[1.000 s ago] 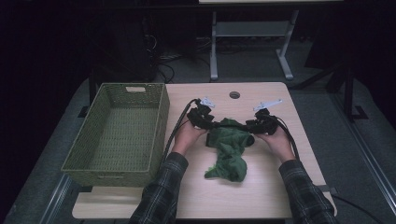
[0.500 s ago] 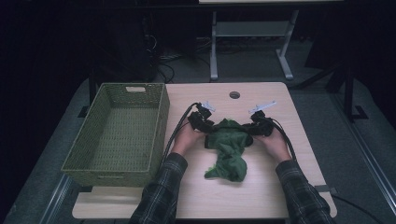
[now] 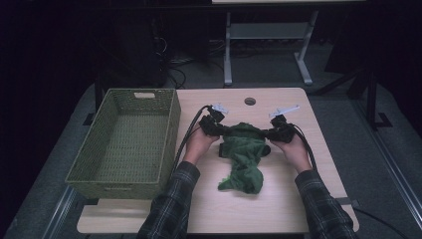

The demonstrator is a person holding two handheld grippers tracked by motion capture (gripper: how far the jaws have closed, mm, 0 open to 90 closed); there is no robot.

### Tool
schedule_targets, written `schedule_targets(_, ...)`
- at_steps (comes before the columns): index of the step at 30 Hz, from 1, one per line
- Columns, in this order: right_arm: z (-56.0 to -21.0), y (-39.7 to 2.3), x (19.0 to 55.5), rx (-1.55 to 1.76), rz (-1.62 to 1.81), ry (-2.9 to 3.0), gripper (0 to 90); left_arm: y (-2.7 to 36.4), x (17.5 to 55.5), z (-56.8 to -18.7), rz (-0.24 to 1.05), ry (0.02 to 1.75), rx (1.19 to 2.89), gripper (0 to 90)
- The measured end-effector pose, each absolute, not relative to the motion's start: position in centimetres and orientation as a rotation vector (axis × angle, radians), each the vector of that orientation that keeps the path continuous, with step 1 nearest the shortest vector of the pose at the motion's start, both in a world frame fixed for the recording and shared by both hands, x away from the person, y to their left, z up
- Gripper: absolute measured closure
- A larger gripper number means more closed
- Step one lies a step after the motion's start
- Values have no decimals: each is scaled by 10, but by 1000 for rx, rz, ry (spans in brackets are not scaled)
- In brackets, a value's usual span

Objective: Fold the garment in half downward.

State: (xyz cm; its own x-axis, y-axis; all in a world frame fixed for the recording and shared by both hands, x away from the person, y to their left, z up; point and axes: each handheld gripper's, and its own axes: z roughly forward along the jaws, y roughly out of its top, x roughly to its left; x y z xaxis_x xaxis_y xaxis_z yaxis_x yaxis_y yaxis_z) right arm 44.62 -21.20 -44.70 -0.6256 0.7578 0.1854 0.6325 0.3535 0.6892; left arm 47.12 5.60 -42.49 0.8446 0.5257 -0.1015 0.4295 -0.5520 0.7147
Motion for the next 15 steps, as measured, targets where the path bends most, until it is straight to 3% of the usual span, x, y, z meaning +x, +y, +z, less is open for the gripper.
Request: schedule_targets(15,-382,-213,455,1211,1182,2353,880,56,468,-372,283,627,2157,875)
